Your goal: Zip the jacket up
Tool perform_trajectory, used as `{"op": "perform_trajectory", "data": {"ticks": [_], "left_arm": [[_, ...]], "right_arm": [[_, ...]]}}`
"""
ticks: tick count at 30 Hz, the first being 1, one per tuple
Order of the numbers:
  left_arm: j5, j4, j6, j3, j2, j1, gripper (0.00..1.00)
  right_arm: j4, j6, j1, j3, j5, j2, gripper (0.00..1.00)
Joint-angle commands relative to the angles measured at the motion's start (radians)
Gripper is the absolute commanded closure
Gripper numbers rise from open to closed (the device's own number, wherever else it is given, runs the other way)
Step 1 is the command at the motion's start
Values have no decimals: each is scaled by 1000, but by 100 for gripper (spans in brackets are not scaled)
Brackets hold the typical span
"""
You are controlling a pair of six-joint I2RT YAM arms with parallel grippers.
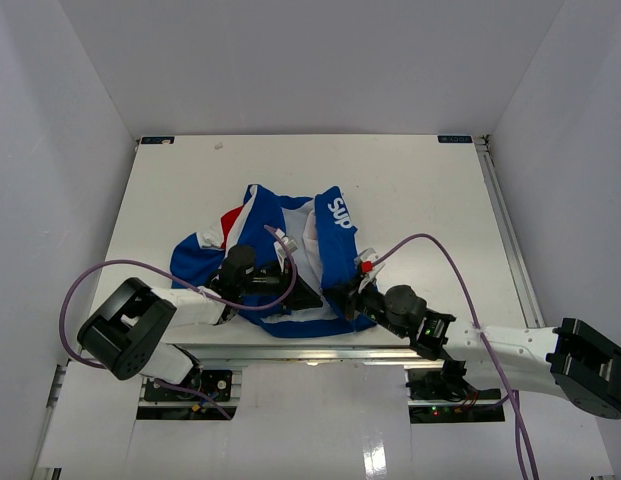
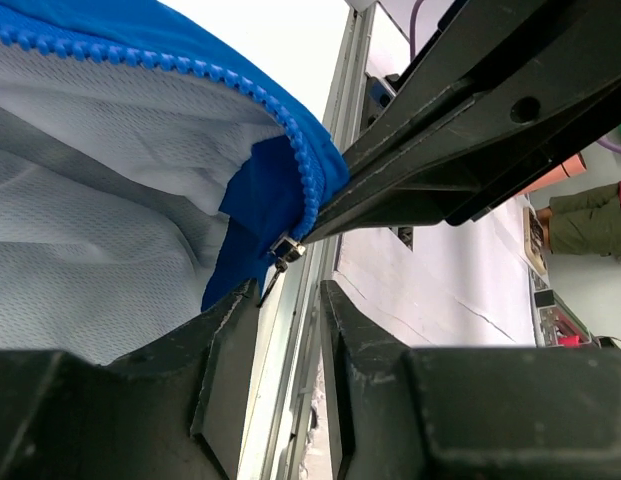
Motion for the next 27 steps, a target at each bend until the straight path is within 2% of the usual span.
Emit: {"op": "perform_trajectory", "data": {"ticks": [1,6,11,19,23,25,27], "left_arm": [[38,-2,5,-4,-14,-2,58],[38,-21,13,-10,-8,-2,56],[-25,-54,-17,-33,-50,-2,56],[-410,-555,38,76,-206,-1,53],[-572,-658,21,83,-310,-1,50],[-727,-713,-10,89,-361,-1,44],[-803,-790,-37,101,-380,-1,41]], "right_arm": [[57,-11,-9,6,30,-17,92],[57,-16,-9,10,26,-22,92],[32,-24,-10,6,27,-74,92],[3,-13,-11,-54,35,-197,92],[-7,-22,-11,-52,22,-223,92],[-11,-32,-11,-51,11,-231,92],[-14,-39,-12,-55,4,-244,92]]}}
